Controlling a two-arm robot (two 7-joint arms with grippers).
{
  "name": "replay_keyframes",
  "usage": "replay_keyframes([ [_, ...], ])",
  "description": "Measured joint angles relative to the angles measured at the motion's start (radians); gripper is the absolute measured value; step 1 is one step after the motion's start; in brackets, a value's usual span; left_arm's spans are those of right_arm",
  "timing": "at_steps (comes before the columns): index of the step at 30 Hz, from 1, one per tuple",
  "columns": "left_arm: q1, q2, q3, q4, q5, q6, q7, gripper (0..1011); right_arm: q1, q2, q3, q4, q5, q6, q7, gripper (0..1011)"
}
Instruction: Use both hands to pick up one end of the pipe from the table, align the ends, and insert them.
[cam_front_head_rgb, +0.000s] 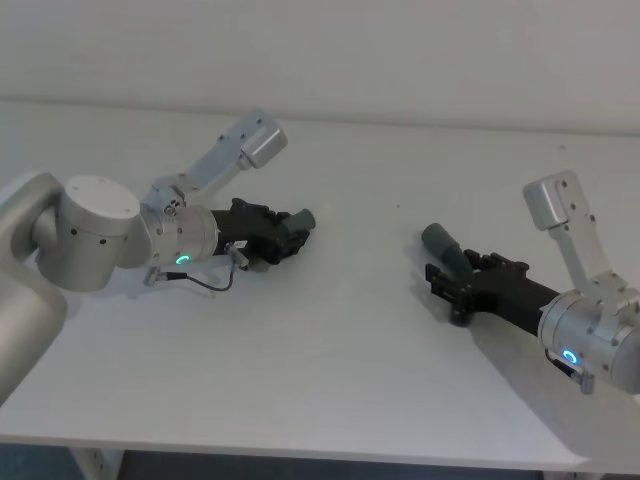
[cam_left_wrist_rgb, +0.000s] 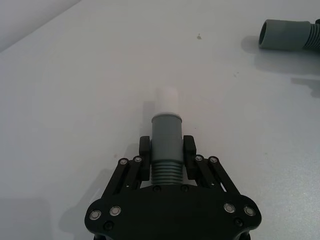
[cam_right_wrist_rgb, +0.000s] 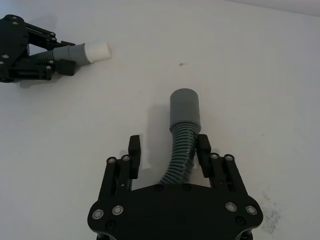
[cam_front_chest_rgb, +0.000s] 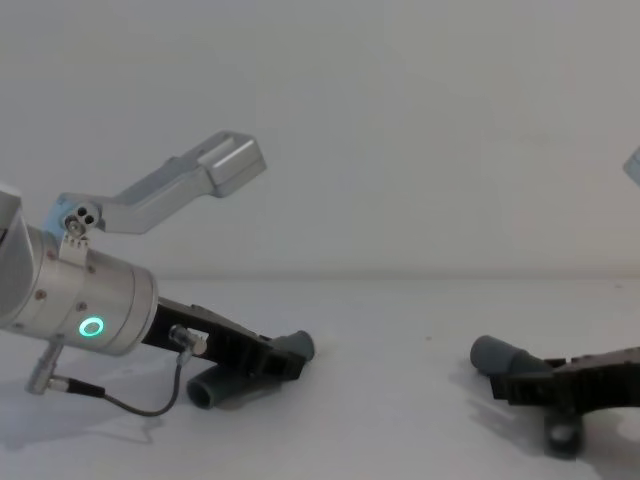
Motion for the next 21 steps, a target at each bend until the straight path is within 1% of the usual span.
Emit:
replay_keyframes([
  [1,0.0,0.0,0.0,0.0,0.0,0.0,0.0,382,0.0,0.0,0.0,0.0,0.0,0.0,0.0,665],
  [2,0.0,0.0,0.0,0.0,0.0,0.0,0.0,382,0.0,0.0,0.0,0.0,0.0,0.0,0.0,645],
  [6,0.0,0.0,0.0,0.0,0.0,0.0,0.0,382,0.0,0.001,-0.001,0.001,0.0,0.0,0.001,507],
  [8,0.0,0.0,0.0,0.0,0.0,0.0,0.0,382,0.0,0.001,-0.001,0.001,0.0,0.0,0.001,465],
  [9,0.0,0.0,0.0,0.0,0.0,0.0,0.0,382,0.0,0.001,-0.001,0.001,0.0,-0.001,0.002,406],
  [11,0.0,0.0,0.0,0.0,0.0,0.0,0.0,382,0.001,0.001,-0.001,0.001,0.0,-0.001,0.002,374],
  [12,0.0,0.0,0.0,0.0,0.0,0.0,0.0,382,0.001,0.001,-0.001,0.001,0.0,-0.001,0.002,308],
  [14,0.0,0.0,0.0,0.0,0.0,0.0,0.0,382,0.001,0.001,-0.001,0.001,0.0,-0.001,0.002,270],
  [16,0.0,0.0,0.0,0.0,0.0,0.0,0.0,382,0.001,0.001,-0.001,0.001,0.0,-0.001,0.002,210],
  [21,0.0,0.0,0.0,0.0,0.0,0.0,0.0,382,0.001,0.001,-0.001,0.002,0.0,-0.001,0.003,160],
])
